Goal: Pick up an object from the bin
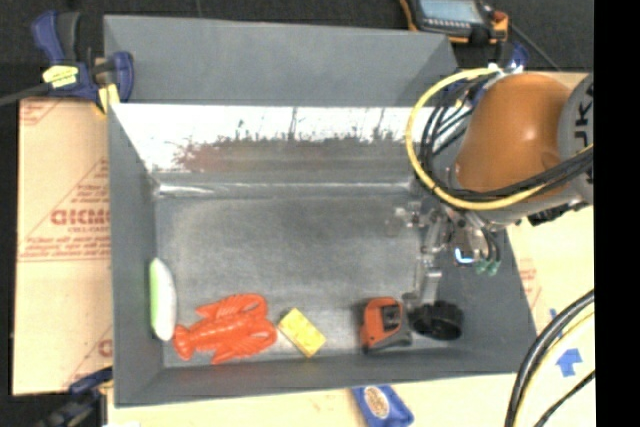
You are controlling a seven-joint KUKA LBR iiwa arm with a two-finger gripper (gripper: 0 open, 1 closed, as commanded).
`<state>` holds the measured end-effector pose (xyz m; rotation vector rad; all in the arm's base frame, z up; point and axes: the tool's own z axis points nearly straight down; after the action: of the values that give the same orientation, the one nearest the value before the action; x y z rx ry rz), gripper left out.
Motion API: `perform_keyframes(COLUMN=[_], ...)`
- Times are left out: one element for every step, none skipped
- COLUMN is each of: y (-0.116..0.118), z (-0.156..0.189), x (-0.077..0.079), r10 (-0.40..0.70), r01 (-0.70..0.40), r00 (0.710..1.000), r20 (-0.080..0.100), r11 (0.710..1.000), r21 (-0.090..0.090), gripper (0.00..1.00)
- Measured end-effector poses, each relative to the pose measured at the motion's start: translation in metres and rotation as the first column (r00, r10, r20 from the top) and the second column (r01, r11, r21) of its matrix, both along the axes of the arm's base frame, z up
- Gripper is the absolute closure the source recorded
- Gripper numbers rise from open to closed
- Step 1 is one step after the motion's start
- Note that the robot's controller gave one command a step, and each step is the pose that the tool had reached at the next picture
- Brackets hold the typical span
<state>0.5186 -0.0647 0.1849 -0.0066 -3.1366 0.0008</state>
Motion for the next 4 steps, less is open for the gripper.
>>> perform_keyframes(y=[0.000,0.012,0.007,0.010], z=[0.004,-0.016,-0.044,-0.075], x=[0.002,-0.016,-0.028,-0.032], r10=[0.002,0.187,0.350,0.156], r01=[-0.002,-0.187,-0.350,-0.156], r00=[1.000,0.982,0.937,0.988], r20=[0.008,0.013,0.007,0.008], r11=[1.000,0.982,0.937,0.988], r21=[-0.001,-0.003,0.000,0.000], gripper=[0.00,0.00,0.00,0.00])
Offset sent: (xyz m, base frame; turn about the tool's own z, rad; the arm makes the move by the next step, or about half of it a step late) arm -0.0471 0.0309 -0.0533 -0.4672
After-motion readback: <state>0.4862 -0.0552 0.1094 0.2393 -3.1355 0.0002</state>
